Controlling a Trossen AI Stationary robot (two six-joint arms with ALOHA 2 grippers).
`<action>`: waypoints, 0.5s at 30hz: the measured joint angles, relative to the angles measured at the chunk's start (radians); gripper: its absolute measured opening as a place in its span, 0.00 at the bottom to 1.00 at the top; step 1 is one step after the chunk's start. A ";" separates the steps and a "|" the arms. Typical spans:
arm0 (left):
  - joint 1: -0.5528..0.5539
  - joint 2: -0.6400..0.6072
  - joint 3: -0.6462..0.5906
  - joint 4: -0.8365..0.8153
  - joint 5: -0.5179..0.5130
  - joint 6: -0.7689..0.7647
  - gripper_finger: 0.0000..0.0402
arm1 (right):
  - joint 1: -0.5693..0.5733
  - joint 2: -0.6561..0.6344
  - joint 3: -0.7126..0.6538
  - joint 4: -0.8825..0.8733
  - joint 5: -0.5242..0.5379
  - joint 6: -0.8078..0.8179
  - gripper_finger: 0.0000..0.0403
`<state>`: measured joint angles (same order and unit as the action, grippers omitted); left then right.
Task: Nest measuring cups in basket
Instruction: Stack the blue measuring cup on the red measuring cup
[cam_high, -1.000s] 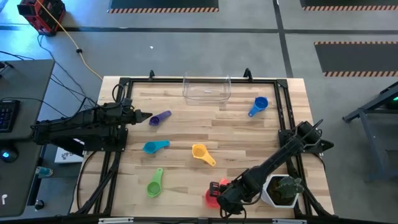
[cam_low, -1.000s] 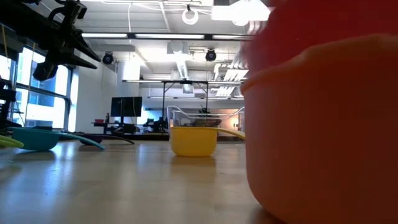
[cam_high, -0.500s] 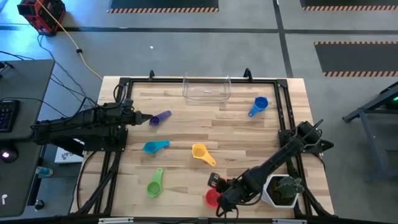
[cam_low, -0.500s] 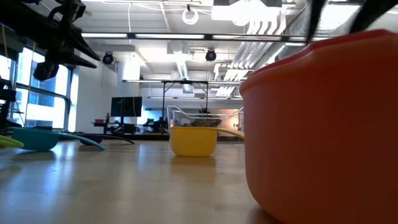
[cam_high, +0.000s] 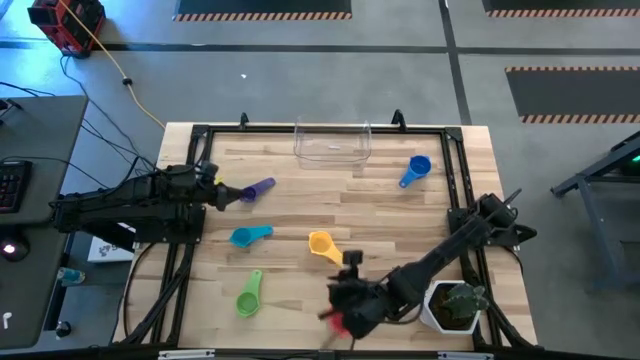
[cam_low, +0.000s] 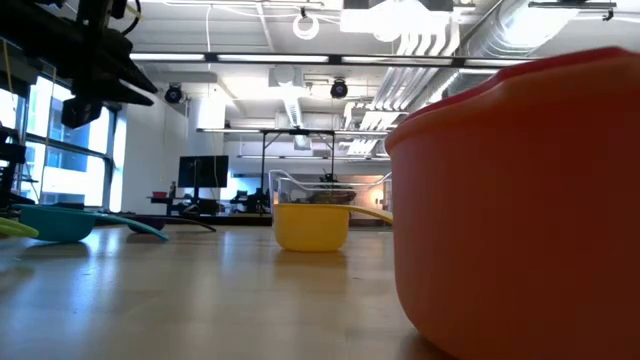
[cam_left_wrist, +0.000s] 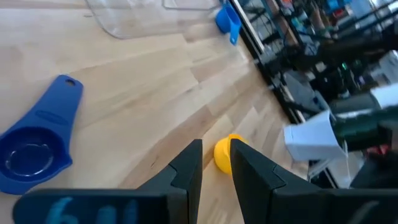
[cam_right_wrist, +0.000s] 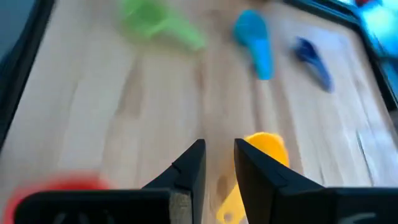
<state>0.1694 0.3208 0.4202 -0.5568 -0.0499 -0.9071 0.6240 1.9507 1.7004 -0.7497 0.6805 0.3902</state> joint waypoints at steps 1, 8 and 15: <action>0.000 0.000 0.000 0.000 0.009 0.006 0.18 | -0.011 0.000 0.018 -0.008 0.018 0.064 0.19; 0.000 0.000 0.000 0.000 0.039 0.071 0.18 | -0.110 0.000 0.154 -0.113 0.068 0.448 0.19; 0.000 0.000 0.000 0.000 0.041 0.111 0.18 | -0.230 0.000 0.295 -0.331 -0.020 0.565 0.19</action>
<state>0.1692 0.3210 0.4202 -0.5571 -0.0093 -0.7964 0.3936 1.9507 1.9957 -1.0809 0.6608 0.9549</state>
